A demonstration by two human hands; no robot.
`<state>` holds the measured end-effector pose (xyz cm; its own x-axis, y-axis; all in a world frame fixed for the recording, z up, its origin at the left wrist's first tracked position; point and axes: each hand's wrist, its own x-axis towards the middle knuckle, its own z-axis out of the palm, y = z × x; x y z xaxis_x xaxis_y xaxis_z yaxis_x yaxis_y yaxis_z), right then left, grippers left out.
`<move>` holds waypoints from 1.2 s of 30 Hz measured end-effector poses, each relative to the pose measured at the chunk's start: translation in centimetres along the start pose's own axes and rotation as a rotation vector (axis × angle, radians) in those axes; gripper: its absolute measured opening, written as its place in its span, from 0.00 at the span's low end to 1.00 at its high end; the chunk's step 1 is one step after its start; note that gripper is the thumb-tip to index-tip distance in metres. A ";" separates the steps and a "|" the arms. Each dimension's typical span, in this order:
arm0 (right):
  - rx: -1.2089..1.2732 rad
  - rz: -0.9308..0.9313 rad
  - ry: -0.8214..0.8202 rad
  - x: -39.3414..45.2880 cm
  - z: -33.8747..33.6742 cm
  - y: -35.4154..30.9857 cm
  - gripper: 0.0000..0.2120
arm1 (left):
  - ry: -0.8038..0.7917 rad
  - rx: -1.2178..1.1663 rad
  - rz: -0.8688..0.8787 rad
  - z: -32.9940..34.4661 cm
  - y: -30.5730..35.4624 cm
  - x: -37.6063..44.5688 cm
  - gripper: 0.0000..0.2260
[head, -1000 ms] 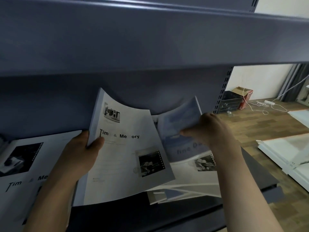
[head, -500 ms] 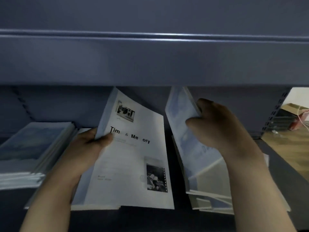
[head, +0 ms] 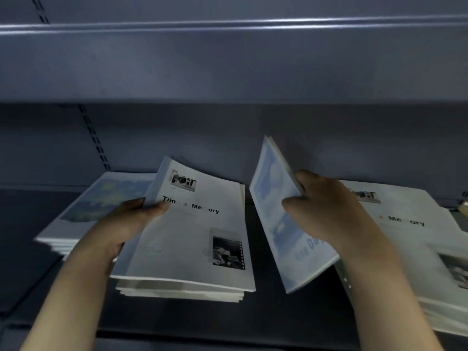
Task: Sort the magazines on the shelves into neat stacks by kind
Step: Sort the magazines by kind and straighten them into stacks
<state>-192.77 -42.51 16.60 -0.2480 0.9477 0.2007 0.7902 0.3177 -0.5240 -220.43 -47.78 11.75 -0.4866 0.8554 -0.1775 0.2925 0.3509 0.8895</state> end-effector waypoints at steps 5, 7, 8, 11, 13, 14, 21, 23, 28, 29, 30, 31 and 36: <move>-0.036 0.028 0.014 -0.4 1.1 -1.1 0.14 | 0.048 0.290 0.097 0.1 -0.7 1.6 0.11; -0.037 0.037 0.026 -0.6 1.3 -1.5 0.14 | 0.077 0.407 0.143 0.2 -0.9 2.0 0.13; -0.036 0.041 0.035 -0.7 1.3 -1.7 0.15 | 0.088 0.466 0.163 0.3 -1.1 2.2 0.15; -0.041 0.060 0.064 -0.8 1.6 -2.0 0.16 | 0.104 0.642 0.189 0.5 -1.6 2.7 0.19; -0.060 0.076 0.088 -0.8 1.8 -2.2 0.16 | 0.116 0.750 0.200 0.6 -1.8 2.7 0.20; -0.074 0.087 0.096 -0.8 1.9 -2.3 0.15 | 0.120 0.782 0.207 0.7 -1.9 2.7 0.20; -0.195 0.114 0.160 -0.9 1.5 -4.4 0.13 | 0.144 1.169 0.270 1.6 -0.5 1.7 0.23; -0.215 0.083 0.191 -0.9 1.1 -5.3 0.14 | 0.105 1.112 0.310 1.6 -0.5 1.7 0.25; -0.169 0.005 0.198 -1.2 0.1 -7.6 0.10 | 0.119 0.821 0.442 0.2 0.3 0.7 0.23; -0.132 0.000 0.184 -1.1 -0.1 -8.0 0.09 | 0.141 0.793 0.471 -0.4 0.5 0.3 0.22; -0.089 -0.007 0.167 -1.0 -0.2 -8.5 0.09 | 0.160 0.782 0.499 -1.1 0.7 -0.1 0.19; -0.046 -0.014 0.143 -0.8 -0.1 -8.9 0.10 | 0.174 0.781 0.519 -1.8 0.7 -0.5 0.17; 0.164 -0.084 0.021 0.9 2.4 -11.2 0.20 | 0.249 0.645 0.479 -5.1 -0.3 -2.2 0.17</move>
<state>-203.16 -45.10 20.70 -0.2962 0.9173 0.2662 0.6645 0.3982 -0.6324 -223.67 -51.73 14.05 -0.3355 0.8849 0.3231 0.8899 0.1852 0.4169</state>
